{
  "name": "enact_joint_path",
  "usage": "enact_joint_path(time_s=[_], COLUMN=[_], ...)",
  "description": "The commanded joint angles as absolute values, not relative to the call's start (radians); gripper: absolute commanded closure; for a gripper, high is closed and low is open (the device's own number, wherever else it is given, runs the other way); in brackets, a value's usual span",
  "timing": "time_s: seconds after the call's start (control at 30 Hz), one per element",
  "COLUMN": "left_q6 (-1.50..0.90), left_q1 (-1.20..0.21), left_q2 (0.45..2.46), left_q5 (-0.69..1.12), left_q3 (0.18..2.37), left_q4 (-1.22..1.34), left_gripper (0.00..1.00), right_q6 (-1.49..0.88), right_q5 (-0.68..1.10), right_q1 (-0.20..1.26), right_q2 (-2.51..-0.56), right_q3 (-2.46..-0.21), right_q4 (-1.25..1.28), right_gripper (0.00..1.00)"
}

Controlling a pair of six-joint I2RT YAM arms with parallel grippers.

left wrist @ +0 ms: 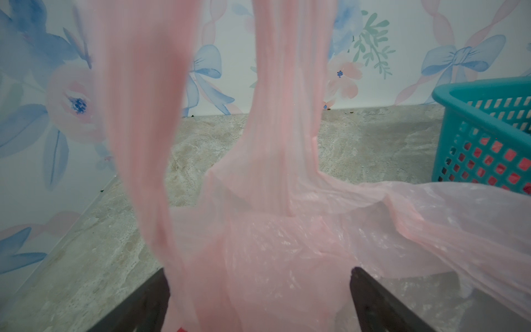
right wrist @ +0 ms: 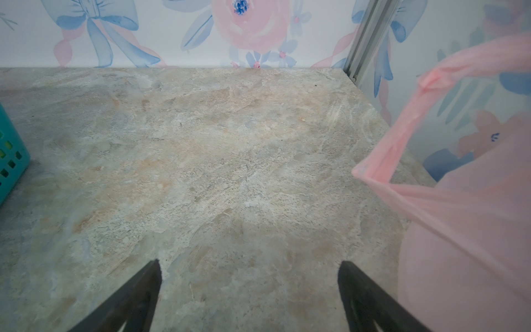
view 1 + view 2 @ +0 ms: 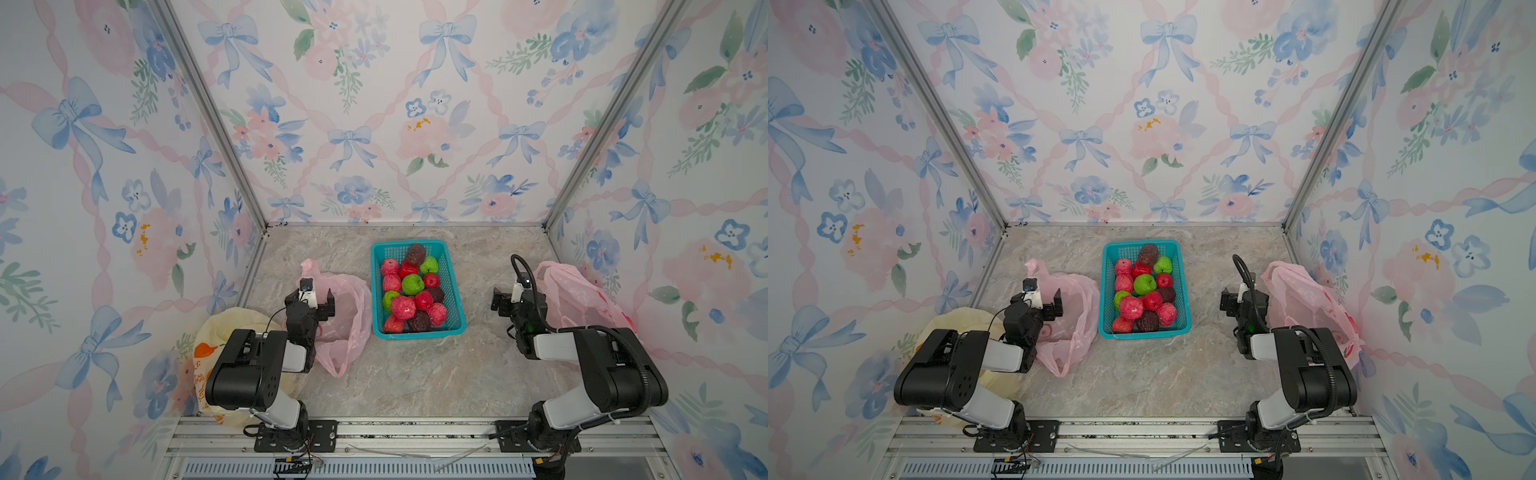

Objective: Untie the knot of a plastic bag & take out the apple
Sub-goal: Reset both arms

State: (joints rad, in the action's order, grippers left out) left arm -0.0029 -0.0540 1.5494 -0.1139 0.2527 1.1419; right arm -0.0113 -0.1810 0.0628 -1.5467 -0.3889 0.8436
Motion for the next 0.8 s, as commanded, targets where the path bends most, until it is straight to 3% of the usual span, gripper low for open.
enact_joint_path(time_s=[0.0,0.4,0.77], left_q6=[-0.003,-0.002,-0.004], left_q1=[-0.055,-0.054,-0.052], left_q2=[1.542,1.547,1.544], left_q5=[-0.107,-0.096,-0.095], left_q3=[0.260,0.267,0.263], left_q4=[1.131,1.122,1.126], left_gripper=[0.02,0.02,0.02], right_q6=[0.019,0.013,0.021], right_q5=[-0.196,-0.089,-0.110], right_q1=[0.084,0.048,0.058], right_q2=[-1.539,-1.540,-1.539], right_q3=[-0.389,-0.408,-0.402], right_q4=[0.887,0.851,0.862], right_gripper=[0.04,0.04,0.04])
